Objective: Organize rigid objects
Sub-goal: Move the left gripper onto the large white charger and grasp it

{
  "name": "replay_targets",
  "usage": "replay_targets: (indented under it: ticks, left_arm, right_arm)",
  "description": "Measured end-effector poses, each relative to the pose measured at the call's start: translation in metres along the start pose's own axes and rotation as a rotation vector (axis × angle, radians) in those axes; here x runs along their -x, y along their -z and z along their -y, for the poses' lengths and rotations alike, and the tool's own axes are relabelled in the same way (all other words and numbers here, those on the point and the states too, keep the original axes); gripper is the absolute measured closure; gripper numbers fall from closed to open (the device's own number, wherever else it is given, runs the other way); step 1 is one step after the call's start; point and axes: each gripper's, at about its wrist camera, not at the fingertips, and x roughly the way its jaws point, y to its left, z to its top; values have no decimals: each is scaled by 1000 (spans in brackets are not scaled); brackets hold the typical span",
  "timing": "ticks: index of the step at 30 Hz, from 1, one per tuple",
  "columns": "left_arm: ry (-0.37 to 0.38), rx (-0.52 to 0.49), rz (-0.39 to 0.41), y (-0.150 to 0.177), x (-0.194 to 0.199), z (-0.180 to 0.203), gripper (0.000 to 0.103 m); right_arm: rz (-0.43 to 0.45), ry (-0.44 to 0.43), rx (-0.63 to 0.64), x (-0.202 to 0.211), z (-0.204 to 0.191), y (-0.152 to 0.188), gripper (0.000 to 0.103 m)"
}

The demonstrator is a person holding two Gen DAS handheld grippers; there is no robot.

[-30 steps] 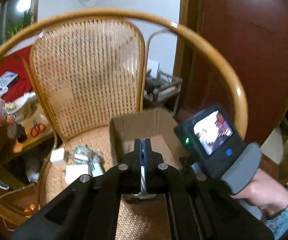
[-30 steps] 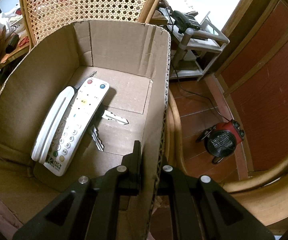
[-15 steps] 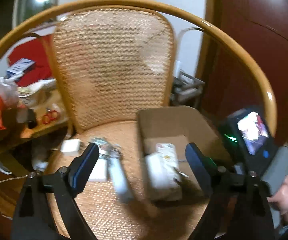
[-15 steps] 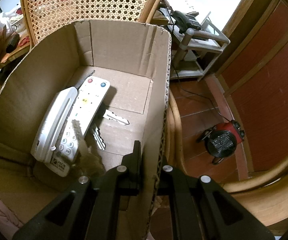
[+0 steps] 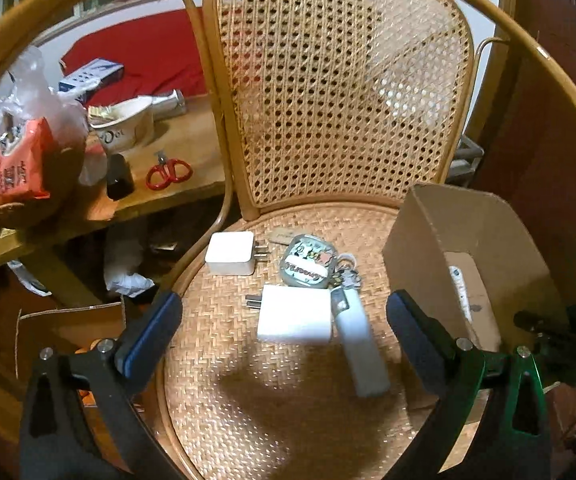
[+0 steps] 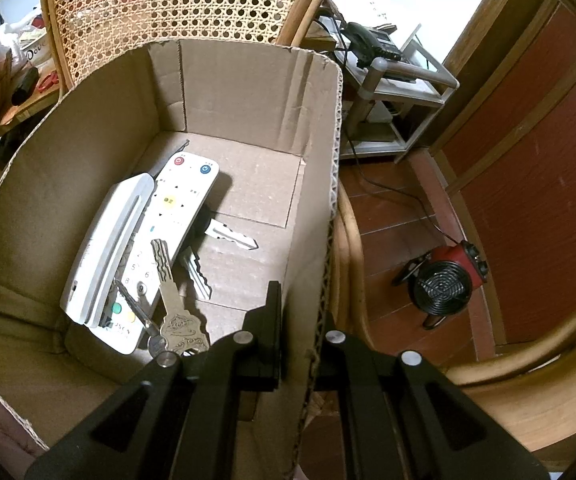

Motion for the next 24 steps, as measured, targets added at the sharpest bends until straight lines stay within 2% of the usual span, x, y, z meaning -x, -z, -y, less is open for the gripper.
replay_targets:
  ticks: [6,10,18,22,24]
  left_arm:
    - [-22,-17,-83,3,-34,-8,2]
    - [31,15,-171,9,-54,-13,2]
    - [55,33,-220,13,-82,-13,2]
    - [7,26,-241,15,-93,-11,2]
    - [16,35,-244,15,-97,-11,2]
  right_arm:
    - [0,1,4,0,0,-1,95]
    - [0,0,1,-1,-1,-1,95]
    - [1,2,6,-1,-1,-2,95]
    - [0,1,5,-1,0,-1,95]
    - [1,1,7,-1,0,-1,95]
